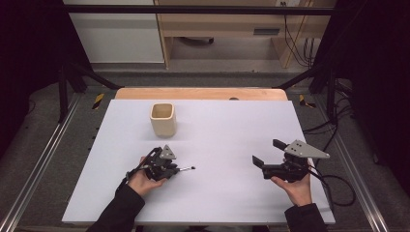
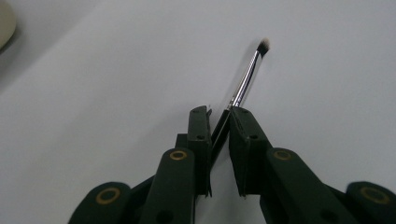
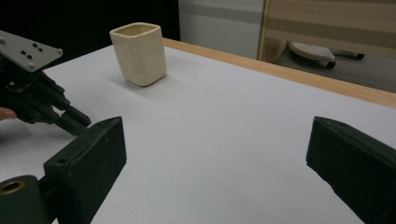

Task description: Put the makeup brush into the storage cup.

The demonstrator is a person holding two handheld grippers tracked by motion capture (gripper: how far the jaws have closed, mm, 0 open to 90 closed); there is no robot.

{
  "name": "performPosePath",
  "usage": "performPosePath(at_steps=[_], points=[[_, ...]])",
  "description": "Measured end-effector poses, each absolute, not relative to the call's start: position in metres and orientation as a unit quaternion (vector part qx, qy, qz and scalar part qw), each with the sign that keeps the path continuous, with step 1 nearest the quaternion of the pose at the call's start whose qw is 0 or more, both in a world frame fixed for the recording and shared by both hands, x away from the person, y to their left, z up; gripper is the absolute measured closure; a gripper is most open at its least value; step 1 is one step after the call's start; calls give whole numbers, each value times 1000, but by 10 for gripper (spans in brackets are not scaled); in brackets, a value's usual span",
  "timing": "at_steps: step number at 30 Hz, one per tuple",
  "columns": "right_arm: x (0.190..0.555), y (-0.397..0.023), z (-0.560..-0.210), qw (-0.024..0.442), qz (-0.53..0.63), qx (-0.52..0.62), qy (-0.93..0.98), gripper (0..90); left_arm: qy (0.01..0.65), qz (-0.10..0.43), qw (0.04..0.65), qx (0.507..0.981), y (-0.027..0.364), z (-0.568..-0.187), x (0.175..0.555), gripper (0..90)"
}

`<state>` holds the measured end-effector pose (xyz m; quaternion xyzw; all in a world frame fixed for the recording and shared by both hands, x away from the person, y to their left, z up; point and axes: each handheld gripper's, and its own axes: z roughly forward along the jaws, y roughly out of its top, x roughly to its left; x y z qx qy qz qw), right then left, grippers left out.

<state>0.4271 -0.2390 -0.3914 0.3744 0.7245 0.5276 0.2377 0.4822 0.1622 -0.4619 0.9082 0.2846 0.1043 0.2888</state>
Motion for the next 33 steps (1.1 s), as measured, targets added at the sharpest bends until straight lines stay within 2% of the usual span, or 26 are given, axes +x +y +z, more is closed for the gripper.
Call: performPosePath(at_steps=[15, 33], points=[[426, -239, -391, 238, 529, 375, 723, 52, 281, 104, 278, 913, 160, -460, 474, 819], [426, -240, -391, 237, 530, 375, 723, 52, 314, 113, 285, 899, 159, -462, 472, 839]])
